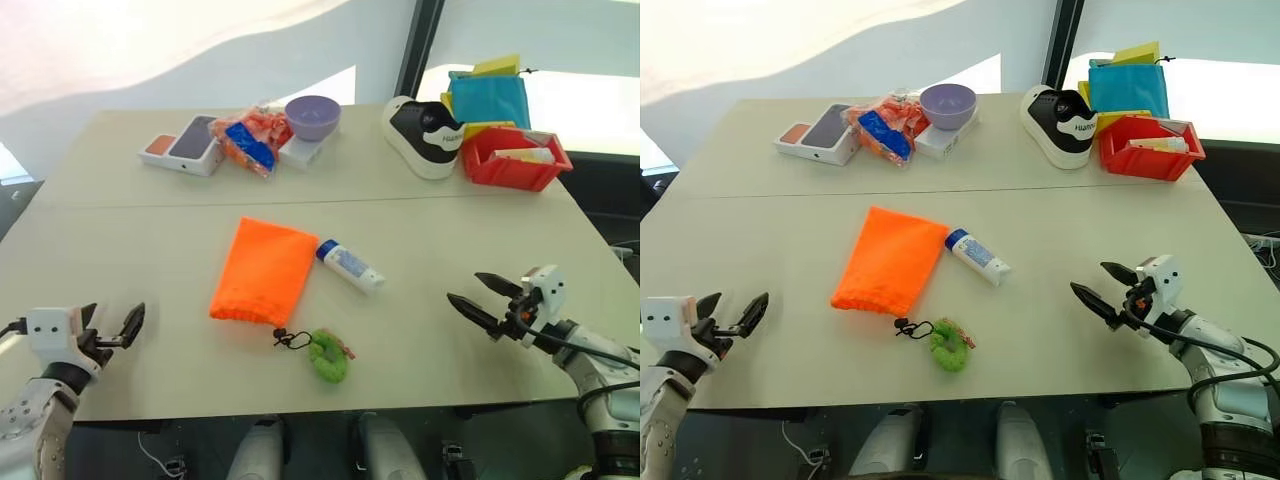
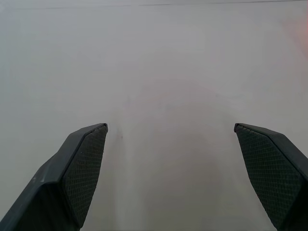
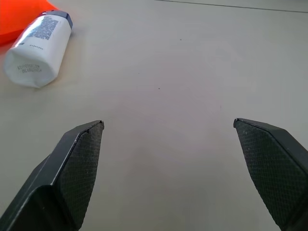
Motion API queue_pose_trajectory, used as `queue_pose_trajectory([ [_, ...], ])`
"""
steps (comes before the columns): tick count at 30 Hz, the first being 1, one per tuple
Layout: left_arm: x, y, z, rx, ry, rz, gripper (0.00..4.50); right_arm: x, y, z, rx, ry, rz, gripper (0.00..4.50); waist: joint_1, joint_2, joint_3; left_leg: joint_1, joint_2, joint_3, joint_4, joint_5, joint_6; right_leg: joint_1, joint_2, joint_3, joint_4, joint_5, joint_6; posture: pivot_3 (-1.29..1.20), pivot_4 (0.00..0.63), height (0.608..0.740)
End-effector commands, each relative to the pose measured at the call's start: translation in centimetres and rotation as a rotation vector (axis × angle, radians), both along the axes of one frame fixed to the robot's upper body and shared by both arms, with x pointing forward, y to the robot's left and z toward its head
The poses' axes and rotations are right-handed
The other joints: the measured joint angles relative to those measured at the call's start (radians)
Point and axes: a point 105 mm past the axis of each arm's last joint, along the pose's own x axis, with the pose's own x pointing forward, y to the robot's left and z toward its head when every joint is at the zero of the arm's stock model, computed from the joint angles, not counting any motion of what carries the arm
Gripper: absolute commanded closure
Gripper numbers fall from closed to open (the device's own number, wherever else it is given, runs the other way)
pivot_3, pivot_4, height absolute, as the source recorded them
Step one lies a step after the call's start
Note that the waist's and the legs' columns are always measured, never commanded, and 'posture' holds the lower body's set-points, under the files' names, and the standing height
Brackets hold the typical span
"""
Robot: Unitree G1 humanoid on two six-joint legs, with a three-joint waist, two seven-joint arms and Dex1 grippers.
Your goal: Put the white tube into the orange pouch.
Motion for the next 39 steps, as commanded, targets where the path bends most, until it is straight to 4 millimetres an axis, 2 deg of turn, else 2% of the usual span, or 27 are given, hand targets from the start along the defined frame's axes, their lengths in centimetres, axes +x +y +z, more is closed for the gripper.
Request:
queue_pose_trajectory([
  [1,0.1,0.2,1.1,0.049,-0.034,0.001,0.00,0.2,0.2,1.2,-0.023,-0.058,0.009,0.02,0.000,0.000,0.000,0.000,0.000,0.000,0.000,0.000,0.000,0.000,0.000,0.000,0.000,0.000,0.000,0.00,0.150,0.740],
  [6,0.5,-0.4,1.2,0.018,-0.041,-0.026,0.00,0.1,0.3,1.7,-0.033,-0.070,0.012,0.02,0.000,0.000,0.000,0.000,0.000,0.000,0.000,0.000,0.000,0.000,0.000,0.000,0.000,0.000,0.000,0.00,0.150,0.740],
  [9,0.7,-1.2,1.4,0.039,-0.039,-0.058,0.00,0.1,1.1,1.8,-0.033,-0.076,0.032,0.02,0.000,0.000,0.000,0.000,0.000,0.000,0.000,0.000,0.000,0.000,0.000,0.000,0.000,0.000,0.000,0.00,0.150,0.740],
  [14,0.4,-4.3,2.5,0.060,-0.071,-0.217,0.00,0.2,3.7,2.6,-0.016,-0.097,0.116,0.02,-0.002,0.000,0.000,0.001,0.000,0.000,0.000,0.000,0.000,0.000,0.001,0.000,0.000,0.000,0.000,0.00,0.150,0.740],
  [19,0.7,-7.2,1.9,0.261,-0.040,-0.399,0.00,-0.5,7.1,2.7,-0.006,-0.089,0.244,0.02,0.000,0.000,0.000,0.001,0.001,0.001,0.000,0.000,0.000,0.001,0.001,0.001,0.001,0.000,0.000,0.00,0.150,0.740],
  [27,-0.4,-10.3,1.7,0.393,-0.020,-0.676,0.00,-2.4,11.2,3.0,0.000,-0.084,0.409,0.02,0.000,0.000,0.000,0.001,0.001,0.001,0.000,0.000,0.000,0.000,0.001,0.001,0.001,0.000,0.000,0.00,0.150,0.740],
  [31,-0.9,-11.2,1.2,0.478,0.010,-0.795,0.00,-3.0,12.5,2.7,-0.001,-0.075,0.457,0.02,0.000,0.000,0.000,0.001,0.001,0.001,0.000,0.000,0.000,0.000,0.001,0.001,0.001,0.000,0.000,0.00,0.150,0.740],
  [33,-0.7,-11.5,1.4,0.491,-0.005,-0.812,0.00,-3.1,12.8,2.5,0.001,-0.072,0.465,0.02,0.000,0.000,0.000,0.001,0.002,0.001,0.000,0.000,0.000,0.000,0.001,0.001,0.001,0.001,-0.001,0.00,0.150,0.740],
  [39,2.0,-11.9,3.2,0.570,-0.124,-0.741,0.00,-3.2,13.2,2.3,-0.008,-0.066,0.483,0.02,0.002,0.000,0.000,0.001,0.002,0.001,0.001,0.000,0.000,0.001,0.002,0.000,0.001,0.001,0.000,0.00,0.150,0.740],
])
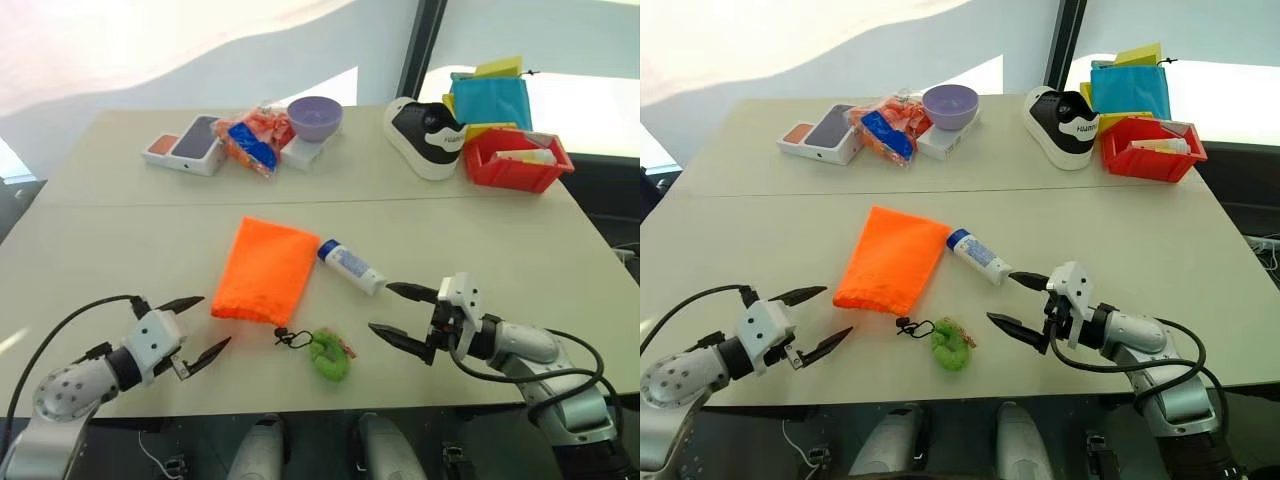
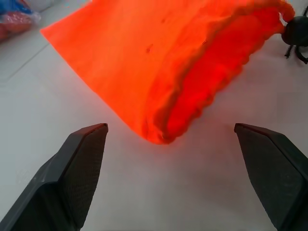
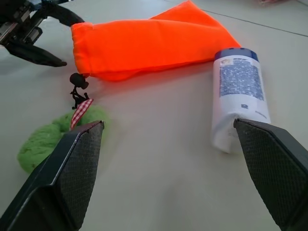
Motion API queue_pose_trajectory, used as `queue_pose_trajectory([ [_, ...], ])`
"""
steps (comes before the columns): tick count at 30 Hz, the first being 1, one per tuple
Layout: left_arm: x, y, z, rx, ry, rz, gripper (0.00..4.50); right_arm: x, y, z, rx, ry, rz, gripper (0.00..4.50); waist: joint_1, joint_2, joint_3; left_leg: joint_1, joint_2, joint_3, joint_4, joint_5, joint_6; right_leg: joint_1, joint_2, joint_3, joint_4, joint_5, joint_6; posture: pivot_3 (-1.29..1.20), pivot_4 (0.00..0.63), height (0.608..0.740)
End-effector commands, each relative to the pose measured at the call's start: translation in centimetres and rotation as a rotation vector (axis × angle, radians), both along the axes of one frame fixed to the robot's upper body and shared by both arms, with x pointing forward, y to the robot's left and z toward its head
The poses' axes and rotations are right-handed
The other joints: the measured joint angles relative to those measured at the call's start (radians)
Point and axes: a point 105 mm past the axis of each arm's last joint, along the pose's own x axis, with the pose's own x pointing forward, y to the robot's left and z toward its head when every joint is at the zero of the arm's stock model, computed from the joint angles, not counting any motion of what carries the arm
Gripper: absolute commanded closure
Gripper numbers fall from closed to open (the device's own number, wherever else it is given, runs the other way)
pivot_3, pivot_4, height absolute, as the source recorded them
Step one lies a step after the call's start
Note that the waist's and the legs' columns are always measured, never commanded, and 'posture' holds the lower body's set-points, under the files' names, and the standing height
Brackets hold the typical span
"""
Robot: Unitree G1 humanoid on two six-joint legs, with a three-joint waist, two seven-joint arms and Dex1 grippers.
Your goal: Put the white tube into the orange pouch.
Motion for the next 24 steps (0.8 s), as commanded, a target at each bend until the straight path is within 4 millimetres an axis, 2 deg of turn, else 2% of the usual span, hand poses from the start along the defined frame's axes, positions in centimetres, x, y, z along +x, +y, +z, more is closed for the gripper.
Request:
queue_pose_trajectory([
  [1,1.2,-0.5,1.2,0.016,-0.102,0.005,0.00,-0.1,0.5,0.9,0.005,-0.045,0.023,0.02,-0.001,0.000,0.000,0.000,0.000,0.000,0.000,0.000,0.000,0.000,0.000,0.000,0.000,0.000,0.000,0.00,0.150,0.740],
  [4,1.5,-0.7,1.1,0.022,-0.117,-0.012,0.00,-0.1,0.4,0.8,0.000,-0.051,0.020,0.02,-0.007,0.000,0.000,0.000,0.000,0.001,0.000,0.000,0.000,0.000,0.001,0.000,0.000,0.001,0.001,0.00,0.150,0.740],
  [7,1.3,-0.9,0.3,0.058,-0.100,-0.042,0.79,0.1,0.2,0.8,0.001,-0.064,0.006,0.00,-0.006,0.000,0.000,0.001,0.001,0.001,0.000,0.000,0.000,0.000,0.002,0.001,0.001,0.001,0.002,0.00,0.150,0.740],
  [10,1.4,-1.1,0.0,0.052,-0.093,-0.060,2.22,0.6,0.1,1.1,0.003,-0.084,-0.015,0.00,-0.004,0.000,0.000,0.002,0.001,0.001,0.000,0.000,0.000,0.001,0.002,0.000,0.001,0.001,0.001,0.00,0.150,0.740],
  [14,1.6,-1.3,0.0,0.037,-0.100,-0.071,4.38,1.2,-0.1,1.1,-0.001,-0.096,-0.054,0.00,-0.004,0.000,0.000,0.002,0.002,0.001,0.001,0.000,0.000,0.001,0.002,0.001,0.001,0.001,0.001,0.00,0.150,0.740],
  [22,1.6,-2.2,-0.1,-0.029,-0.075,-0.081,4.45,3.5,0.4,1.0,0.009,-0.109,-0.170,0.00,-0.006,0.000,0.000,0.004,0.002,0.002,0.000,0.000,0.000,0.002,0.002,0.002,0.003,0.001,0.001,0.00,0.150,0.740],
  [24,1.7,-2.3,0.2,-0.054,-0.080,-0.072,4.45,4.6,0.7,0.4,-0.004,-0.105,-0.214,0.00,-0.006,0.000,0.000,0.005,0.002,0.002,0.000,0.000,0.000,0.002,0.003,0.002,0.004,0.001,0.001,0.00,0.150,0.740],
])
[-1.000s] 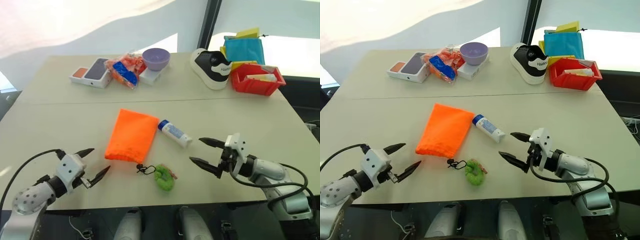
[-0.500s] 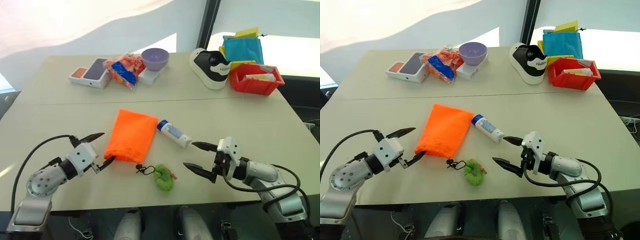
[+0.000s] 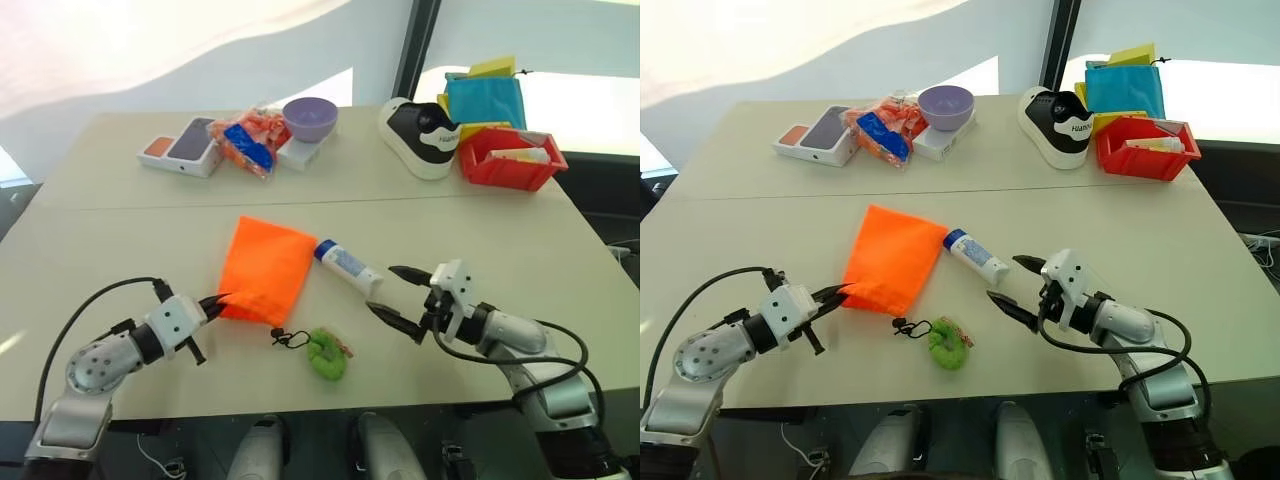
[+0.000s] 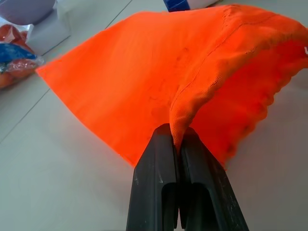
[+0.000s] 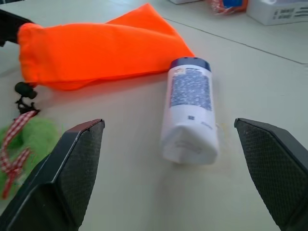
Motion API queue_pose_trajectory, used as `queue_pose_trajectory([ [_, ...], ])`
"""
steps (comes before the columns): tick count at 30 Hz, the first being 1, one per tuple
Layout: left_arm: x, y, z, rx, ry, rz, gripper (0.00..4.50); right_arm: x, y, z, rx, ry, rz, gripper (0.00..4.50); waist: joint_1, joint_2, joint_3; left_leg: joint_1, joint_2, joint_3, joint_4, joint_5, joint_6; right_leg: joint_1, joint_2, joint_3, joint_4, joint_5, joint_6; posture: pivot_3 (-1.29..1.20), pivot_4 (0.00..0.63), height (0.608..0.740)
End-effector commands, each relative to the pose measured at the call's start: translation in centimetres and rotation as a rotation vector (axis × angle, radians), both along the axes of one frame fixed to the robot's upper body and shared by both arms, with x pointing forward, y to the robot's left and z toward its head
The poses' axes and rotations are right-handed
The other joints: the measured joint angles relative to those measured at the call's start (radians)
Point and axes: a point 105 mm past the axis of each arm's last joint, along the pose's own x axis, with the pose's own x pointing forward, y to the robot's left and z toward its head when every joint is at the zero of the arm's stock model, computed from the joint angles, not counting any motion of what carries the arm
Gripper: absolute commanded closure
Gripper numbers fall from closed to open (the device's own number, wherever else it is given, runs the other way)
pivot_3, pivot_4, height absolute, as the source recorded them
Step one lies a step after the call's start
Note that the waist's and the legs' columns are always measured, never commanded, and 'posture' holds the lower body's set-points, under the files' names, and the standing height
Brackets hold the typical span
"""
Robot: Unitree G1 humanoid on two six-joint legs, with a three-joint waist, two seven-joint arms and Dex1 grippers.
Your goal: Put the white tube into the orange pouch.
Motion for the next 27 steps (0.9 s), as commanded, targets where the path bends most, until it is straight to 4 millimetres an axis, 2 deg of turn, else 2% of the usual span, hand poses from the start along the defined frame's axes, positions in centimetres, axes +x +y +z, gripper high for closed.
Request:
queue_pose_trajectory([
  [1,0.3,-0.4,1.6,-0.053,-0.050,0.002,4.45,1.4,0.8,-0.3,-0.013,-0.018,-0.056,0.00,0.000,0.000,0.000,0.001,0.000,0.000,0.000,0.000,0.000,0.000,0.000,0.000,0.001,0.000,0.000,0.00,0.150,0.740],
  [9,0.5,-0.5,1.8,-0.095,-0.040,0.024,4.45,3.8,1.7,-1.1,0.032,0.001,-0.143,0.00,-0.001,0.000,0.000,0.002,0.000,0.001,0.001,0.000,0.000,-0.001,0.001,0.002,0.006,0.000,0.000,0.00,0.150,0.740],
  [13,0.4,-0.8,1.8,-0.099,-0.036,0.022,4.45,4.1,1.9,-1.3,0.053,0.012,-0.150,0.00,-0.001,0.000,0.000,0.003,0.000,0.002,0.001,0.000,0.000,-0.002,0.002,0.003,0.008,0.000,0.000,0.00,0.150,0.740],
  [16,0.3,-0.8,1.8,-0.102,-0.030,0.021,4.50,4.0,2.1,-1.4,0.061,0.024,-0.138,0.76,-0.001,0.000,0.000,0.003,0.001,0.002,0.001,0.000,0.000,-0.002,0.004,0.004,0.008,0.000,0.000,0.00,0.150,0.740],
  [19,0.3,-0.8,1.7,-0.106,-0.023,0.022,4.50,3.7,2.4,-1.2,0.083,0.028,-0.113,2.15,-0.001,0.000,0.000,0.003,0.002,0.002,0.001,0.000,0.000,-0.002,0.005,0.004,0.009,0.000,0.000,0.00,0.150,0.740],
  [27,0.5,-0.9,1.7,-0.120,-0.014,0.020,4.50,3.3,2.5,-0.6,0.097,0.016,-0.087,2.15,-0.002,0.000,0.000,0.003,0.002,0.002,0.001,0.000,0.000,-0.003,0.007,0.004,0.010,0.000,-0.001,0.00,0.150,0.740],
])
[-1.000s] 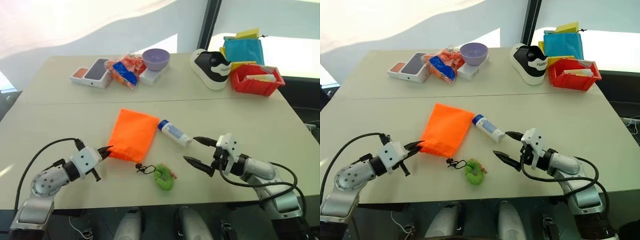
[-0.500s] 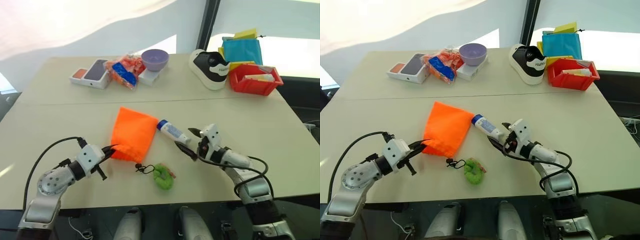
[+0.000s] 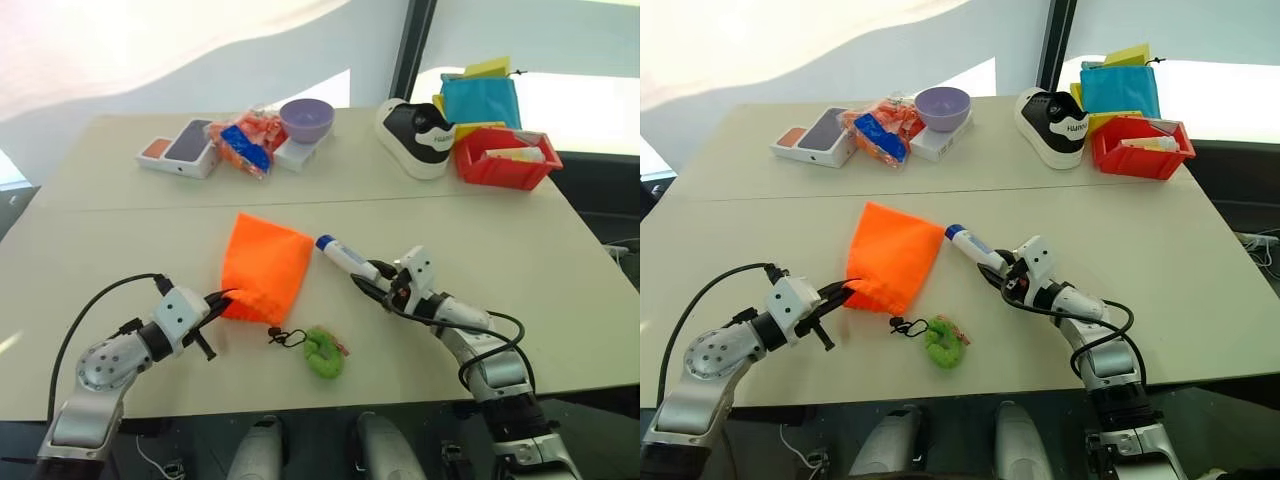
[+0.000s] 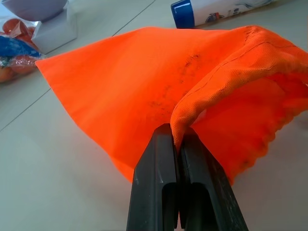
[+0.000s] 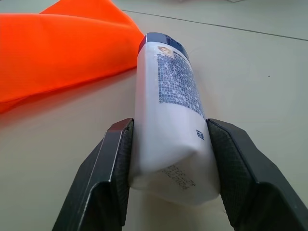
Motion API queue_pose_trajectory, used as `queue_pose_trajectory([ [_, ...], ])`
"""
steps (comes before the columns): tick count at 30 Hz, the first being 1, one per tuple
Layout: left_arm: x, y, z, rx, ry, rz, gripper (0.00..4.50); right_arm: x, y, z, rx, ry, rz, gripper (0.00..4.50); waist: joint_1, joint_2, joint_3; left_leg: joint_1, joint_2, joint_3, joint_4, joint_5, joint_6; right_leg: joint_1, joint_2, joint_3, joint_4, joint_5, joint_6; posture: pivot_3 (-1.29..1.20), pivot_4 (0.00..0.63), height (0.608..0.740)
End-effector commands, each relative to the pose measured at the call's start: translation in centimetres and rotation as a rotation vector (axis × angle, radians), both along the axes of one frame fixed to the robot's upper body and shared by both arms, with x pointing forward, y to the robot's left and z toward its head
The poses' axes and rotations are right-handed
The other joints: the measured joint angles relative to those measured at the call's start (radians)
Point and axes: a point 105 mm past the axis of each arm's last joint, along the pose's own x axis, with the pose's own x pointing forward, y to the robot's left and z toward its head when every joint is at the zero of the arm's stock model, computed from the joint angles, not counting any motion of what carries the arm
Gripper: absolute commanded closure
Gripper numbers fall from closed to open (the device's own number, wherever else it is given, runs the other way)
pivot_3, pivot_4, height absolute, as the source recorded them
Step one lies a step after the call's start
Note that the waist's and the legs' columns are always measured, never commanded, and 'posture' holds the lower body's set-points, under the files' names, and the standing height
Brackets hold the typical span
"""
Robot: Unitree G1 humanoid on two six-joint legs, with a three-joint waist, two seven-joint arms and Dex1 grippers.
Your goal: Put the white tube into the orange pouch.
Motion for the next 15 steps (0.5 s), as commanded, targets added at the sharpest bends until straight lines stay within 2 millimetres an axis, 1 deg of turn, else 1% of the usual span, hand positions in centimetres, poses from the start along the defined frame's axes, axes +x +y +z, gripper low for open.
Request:
queue_pose_trajectory([
  [1,0.1,-0.5,1.1,-0.026,-0.032,-0.016,4.50,-0.4,0.3,2.0,0.034,-0.071,0.032,2.15,0.000,0.000,0.000,0.000,0.000,0.000,0.000,0.000,0.000,0.000,0.000,0.000,0.000,0.000,0.000,0.00,0.150,0.740],
  [4,0.3,-0.5,1.3,-0.046,-0.023,-0.016,4.50,-1.6,0.2,2.7,0.028,-0.080,0.107,2.15,0.001,0.000,0.000,0.000,0.000,0.000,0.000,0.000,0.000,0.000,0.000,0.000,0.000,0.000,0.000,0.00,0.150,0.740],
  [6,0.4,-0.5,1.3,-0.053,-0.018,-0.018,4.50,-2.0,0.1,2.5,-0.009,-0.078,0.133,2.15,0.001,0.000,0.000,0.000,0.000,0.000,0.000,0.000,0.000,0.000,0.000,0.000,0.000,0.000,0.000,0.00,0.150,0.740],
  [11,0.4,-0.8,1.1,-0.049,-0.005,-0.033,4.50,-1.5,-0.4,1.5,-0.045,-0.066,0.097,2.15,-0.001,0.000,0.000,0.000,0.001,0.000,0.000,0.000,0.000,0.000,0.001,0.000,0.000,0.000,-0.001,0.00,0.150,0.740],
  [15,0.5,-0.7,1.3,-0.055,-0.008,-0.029,4.50,-1.5,-0.2,1.6,-0.033,-0.070,0.092,2.15,0.000,0.000,0.000,0.000,0.001,0.000,0.000,0.000,0.000,0.000,0.002,0.000,0.000,0.001,-0.002,0.00,0.150,0.740],
])
